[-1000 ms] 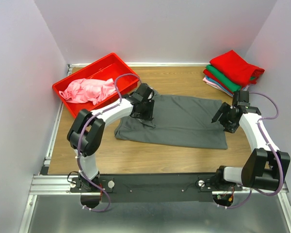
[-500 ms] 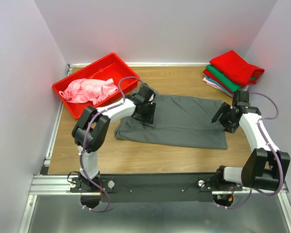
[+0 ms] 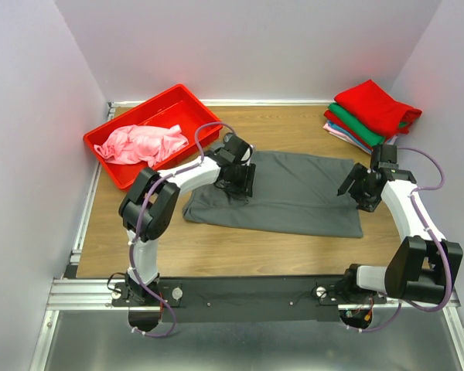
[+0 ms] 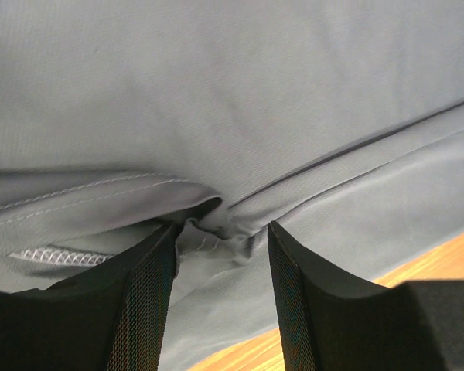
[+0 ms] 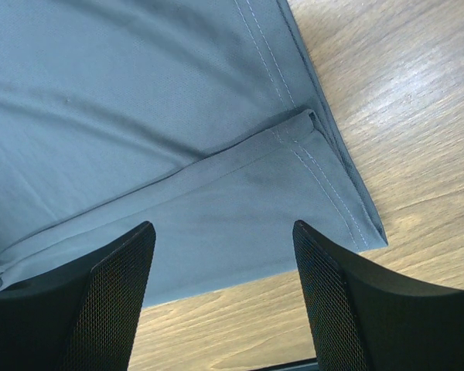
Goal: Fold and stack the t-shirts
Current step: Fold the tshirt
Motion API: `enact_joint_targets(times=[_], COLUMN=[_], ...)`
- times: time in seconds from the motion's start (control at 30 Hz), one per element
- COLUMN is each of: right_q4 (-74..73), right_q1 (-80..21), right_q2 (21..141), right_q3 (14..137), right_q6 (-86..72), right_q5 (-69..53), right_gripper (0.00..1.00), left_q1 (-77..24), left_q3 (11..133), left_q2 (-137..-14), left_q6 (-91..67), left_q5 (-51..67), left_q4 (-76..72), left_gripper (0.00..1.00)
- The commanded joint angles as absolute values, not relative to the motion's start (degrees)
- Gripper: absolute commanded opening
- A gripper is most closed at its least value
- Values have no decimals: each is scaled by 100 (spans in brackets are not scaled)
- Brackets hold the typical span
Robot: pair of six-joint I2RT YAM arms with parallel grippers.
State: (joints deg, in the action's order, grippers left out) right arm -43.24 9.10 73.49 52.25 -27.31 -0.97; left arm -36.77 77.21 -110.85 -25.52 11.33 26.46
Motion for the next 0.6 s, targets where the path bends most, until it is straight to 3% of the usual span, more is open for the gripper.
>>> enact_joint_targets(times=[0.0,0.57], right_q4=[-4377,-4377], right_q1=[941,949], right_q2=[7242,7190], right_q3=[5107,5019], right_q6=[-2654,-2637], right_q5=[-141,-62], right_gripper=[79,79], left_q1=[-3727,-3788], left_q3=[8033,8560], left_q2=[-11241,-11628], left_q6=[-2540,-2356], left_q5=[1441,1837], left_q4=[2435,2303], left_gripper=[57,57])
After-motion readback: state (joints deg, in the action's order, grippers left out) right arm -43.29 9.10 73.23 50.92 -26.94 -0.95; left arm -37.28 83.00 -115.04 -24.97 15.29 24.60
